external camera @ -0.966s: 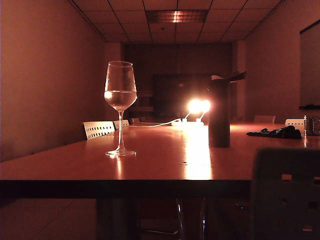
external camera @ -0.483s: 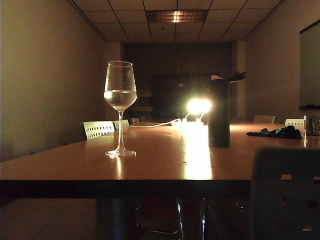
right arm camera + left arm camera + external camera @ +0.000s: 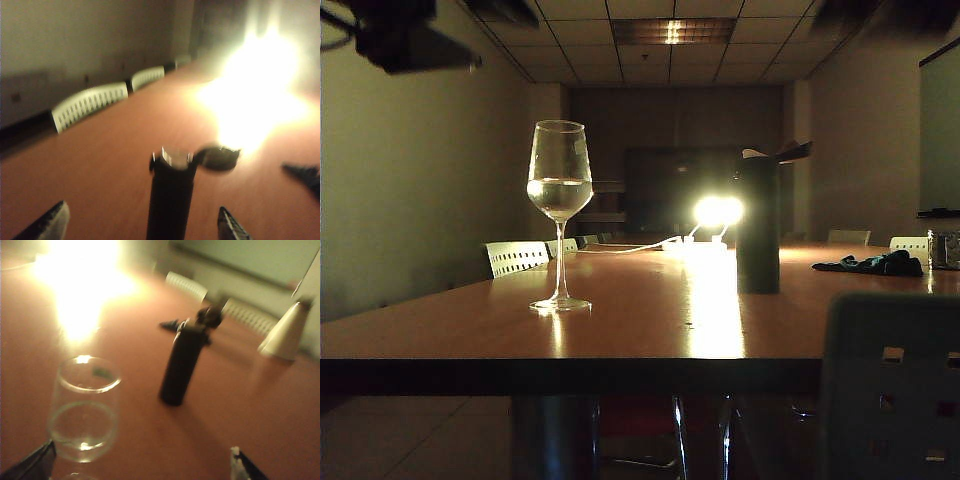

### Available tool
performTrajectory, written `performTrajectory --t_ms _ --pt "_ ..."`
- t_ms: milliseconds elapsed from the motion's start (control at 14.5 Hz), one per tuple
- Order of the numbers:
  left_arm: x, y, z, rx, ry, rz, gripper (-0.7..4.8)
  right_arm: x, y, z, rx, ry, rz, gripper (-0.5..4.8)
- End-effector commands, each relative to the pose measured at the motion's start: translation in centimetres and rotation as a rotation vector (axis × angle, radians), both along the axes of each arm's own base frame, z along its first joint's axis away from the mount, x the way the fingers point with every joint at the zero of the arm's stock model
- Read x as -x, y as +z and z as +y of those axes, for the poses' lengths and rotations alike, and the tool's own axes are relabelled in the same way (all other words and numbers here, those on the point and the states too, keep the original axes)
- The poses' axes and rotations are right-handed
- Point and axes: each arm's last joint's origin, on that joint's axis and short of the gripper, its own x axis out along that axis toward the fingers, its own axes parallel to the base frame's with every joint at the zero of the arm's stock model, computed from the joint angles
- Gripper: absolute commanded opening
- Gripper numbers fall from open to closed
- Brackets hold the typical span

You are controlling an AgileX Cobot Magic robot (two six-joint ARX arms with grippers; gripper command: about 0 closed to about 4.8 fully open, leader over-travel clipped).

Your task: Pick up the black thermos cup, pour some water from it into the stemmed glass, and then put the thermos cup back on the table.

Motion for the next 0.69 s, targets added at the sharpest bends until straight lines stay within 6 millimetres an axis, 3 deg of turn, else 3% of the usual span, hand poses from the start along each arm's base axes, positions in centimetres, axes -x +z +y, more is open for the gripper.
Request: performTrajectory --t_ms 69,345,690 --pt "-1.1 -1.0 -0.6 -0.022 0.031 0.009 4.79 -3.2 -3.0 0.6 -0.007 0.012 -0.058 3.82" --pt "-2.2 -2.0 -1.0 -0.030 0.042 -0.011 4.79 -7.9 -8.1 1.3 -0.007 0.014 -0.059 3.82" --pt "-3.4 -1.1 -1.3 -0.048 0.057 -0.081 4.79 -14.5 -9.8 2.0 -0.003 0.021 -0.027 3.82"
